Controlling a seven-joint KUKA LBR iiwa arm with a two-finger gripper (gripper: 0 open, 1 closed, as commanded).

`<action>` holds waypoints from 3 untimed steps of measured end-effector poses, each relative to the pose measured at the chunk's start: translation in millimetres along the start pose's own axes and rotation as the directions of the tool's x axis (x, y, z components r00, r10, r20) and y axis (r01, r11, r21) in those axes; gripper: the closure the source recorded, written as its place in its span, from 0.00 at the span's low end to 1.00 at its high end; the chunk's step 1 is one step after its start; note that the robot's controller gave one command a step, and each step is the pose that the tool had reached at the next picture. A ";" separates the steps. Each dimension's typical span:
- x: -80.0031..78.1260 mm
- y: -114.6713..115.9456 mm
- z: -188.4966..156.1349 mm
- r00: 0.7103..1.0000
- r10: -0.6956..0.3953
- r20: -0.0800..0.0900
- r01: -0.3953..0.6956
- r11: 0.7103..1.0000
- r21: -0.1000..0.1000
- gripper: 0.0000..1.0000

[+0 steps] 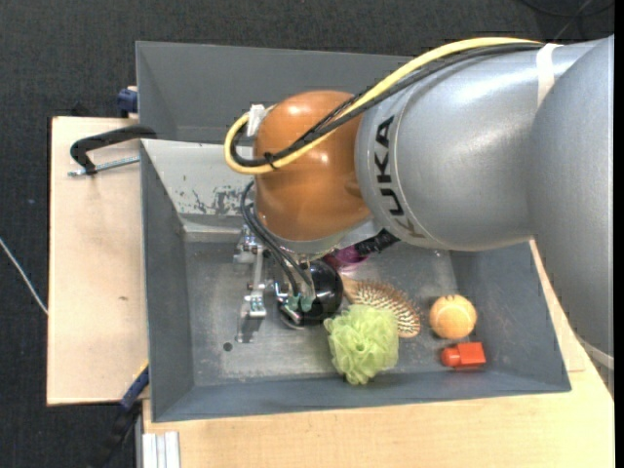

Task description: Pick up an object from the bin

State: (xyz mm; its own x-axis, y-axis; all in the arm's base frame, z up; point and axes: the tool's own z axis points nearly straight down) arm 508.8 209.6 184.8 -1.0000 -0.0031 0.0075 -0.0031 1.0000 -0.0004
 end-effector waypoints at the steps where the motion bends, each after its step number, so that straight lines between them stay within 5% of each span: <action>1: -2.2 -1.1 -4.5 1.000 0.003 0.008 -0.003 1.000 -0.002 0.00; 2: -9.5 -37.3 11.3 0.995 -0.098 0.009 0.098 0.995 -0.002 0.00; 3: -54.0 -74.9 42.6 0.978 -0.208 0.015 0.208 0.978 0.000 0.00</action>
Offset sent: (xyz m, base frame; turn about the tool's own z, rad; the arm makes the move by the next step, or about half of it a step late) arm 0.0224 -0.1060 -0.0398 -0.2507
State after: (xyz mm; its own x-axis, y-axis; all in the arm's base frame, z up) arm 562.6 134.9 141.8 -0.9774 -0.2114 -0.0077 -0.2115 0.9774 0.0010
